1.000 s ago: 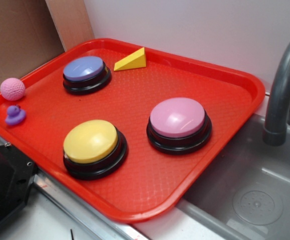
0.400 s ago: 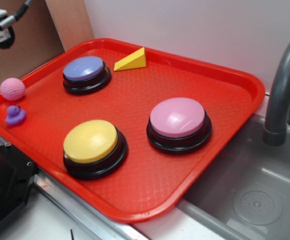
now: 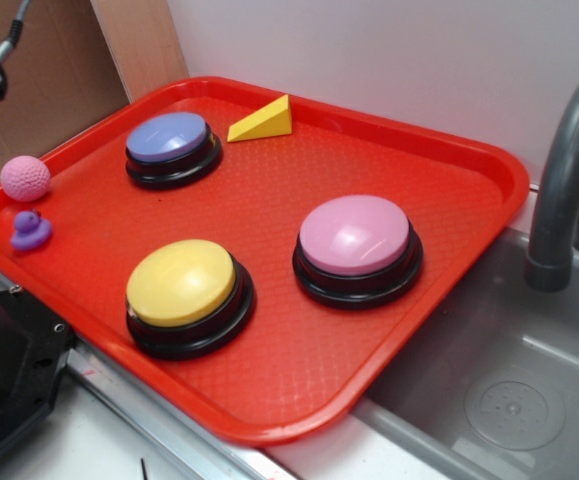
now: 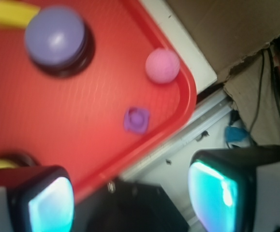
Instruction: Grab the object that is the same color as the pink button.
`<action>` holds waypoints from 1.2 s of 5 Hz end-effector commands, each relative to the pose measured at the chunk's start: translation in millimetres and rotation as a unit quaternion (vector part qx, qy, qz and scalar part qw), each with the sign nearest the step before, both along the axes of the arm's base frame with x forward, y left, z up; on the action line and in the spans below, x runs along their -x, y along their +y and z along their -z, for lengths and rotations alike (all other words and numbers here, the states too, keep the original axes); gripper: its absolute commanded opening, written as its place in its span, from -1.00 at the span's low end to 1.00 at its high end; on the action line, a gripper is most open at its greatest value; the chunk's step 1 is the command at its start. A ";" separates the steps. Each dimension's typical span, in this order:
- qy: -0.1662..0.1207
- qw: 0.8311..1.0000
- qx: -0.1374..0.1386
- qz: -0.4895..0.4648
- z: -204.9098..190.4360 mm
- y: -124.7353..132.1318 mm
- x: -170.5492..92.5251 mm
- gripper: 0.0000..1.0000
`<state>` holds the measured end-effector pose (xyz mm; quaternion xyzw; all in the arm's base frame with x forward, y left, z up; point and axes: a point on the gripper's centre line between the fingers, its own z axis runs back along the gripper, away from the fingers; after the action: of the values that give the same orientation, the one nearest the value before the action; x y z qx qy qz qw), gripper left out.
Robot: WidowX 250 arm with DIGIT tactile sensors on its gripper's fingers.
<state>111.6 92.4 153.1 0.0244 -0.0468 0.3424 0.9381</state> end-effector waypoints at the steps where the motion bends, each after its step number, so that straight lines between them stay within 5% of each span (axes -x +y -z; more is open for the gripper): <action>1: -0.060 0.984 -0.037 -0.165 9.3 48.0 -19.8 1.00; 2: -0.057 0.973 -0.054 -0.218 29.7 57.7 -36.5 1.00; 3: -0.054 0.973 -0.038 -0.223 55.5 62.9 -36.8 1.00; 6: -0.058 0.950 -0.098 -0.291 81.7 73.3 -17.9 1.00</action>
<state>139.1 166.3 66.6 0.1072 -0.1144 0.5913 0.7911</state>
